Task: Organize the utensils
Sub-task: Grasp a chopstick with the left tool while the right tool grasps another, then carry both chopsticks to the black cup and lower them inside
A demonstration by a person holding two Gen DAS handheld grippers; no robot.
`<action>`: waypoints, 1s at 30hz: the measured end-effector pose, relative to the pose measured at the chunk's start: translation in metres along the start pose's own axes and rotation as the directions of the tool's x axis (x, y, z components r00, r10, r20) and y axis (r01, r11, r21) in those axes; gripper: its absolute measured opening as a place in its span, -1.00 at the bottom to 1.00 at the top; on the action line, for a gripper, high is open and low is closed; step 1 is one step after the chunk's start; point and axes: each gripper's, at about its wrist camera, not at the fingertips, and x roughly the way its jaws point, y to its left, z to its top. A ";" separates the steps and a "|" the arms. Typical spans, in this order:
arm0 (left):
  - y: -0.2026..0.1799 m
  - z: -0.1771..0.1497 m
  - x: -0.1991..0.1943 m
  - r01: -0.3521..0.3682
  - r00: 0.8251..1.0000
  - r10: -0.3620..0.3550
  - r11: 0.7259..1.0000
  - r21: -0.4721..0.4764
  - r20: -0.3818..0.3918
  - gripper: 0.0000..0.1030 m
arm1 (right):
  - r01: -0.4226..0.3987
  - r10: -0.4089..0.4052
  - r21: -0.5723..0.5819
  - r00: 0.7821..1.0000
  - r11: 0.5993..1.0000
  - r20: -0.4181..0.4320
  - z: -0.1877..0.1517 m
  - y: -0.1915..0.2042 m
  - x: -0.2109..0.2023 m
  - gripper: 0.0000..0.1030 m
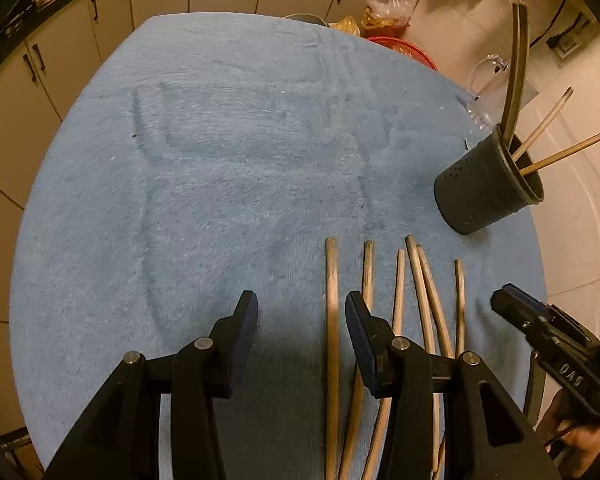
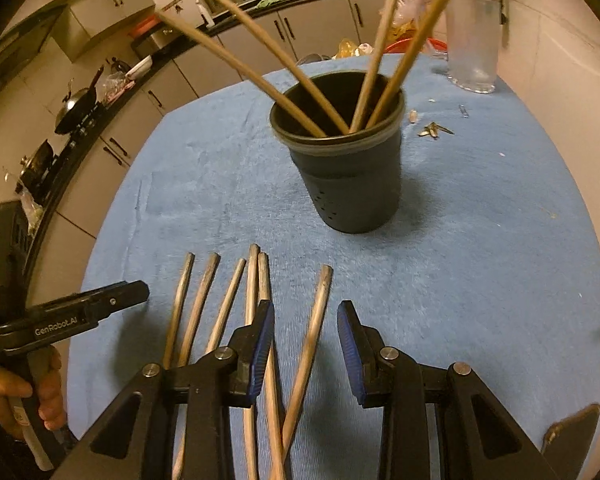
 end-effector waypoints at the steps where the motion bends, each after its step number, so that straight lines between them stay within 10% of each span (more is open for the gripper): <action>1: -0.002 0.003 0.002 -0.003 1.000 0.003 1.000 0.007 -0.001 -0.10 | 0.001 -0.001 -0.007 1.000 1.000 -0.005 0.001 0.001 0.004 -0.36; 16: -0.041 0.026 0.047 -0.135 0.988 0.145 0.978 0.161 -0.054 -0.84 | 0.171 -0.183 -0.145 0.980 0.975 -0.074 0.019 0.016 0.058 -0.75; 30: -0.025 0.046 -0.047 0.063 0.990 -0.071 0.996 0.069 0.121 -0.87 | 0.036 -0.024 -0.112 0.994 0.993 0.102 0.029 0.017 -0.040 -0.85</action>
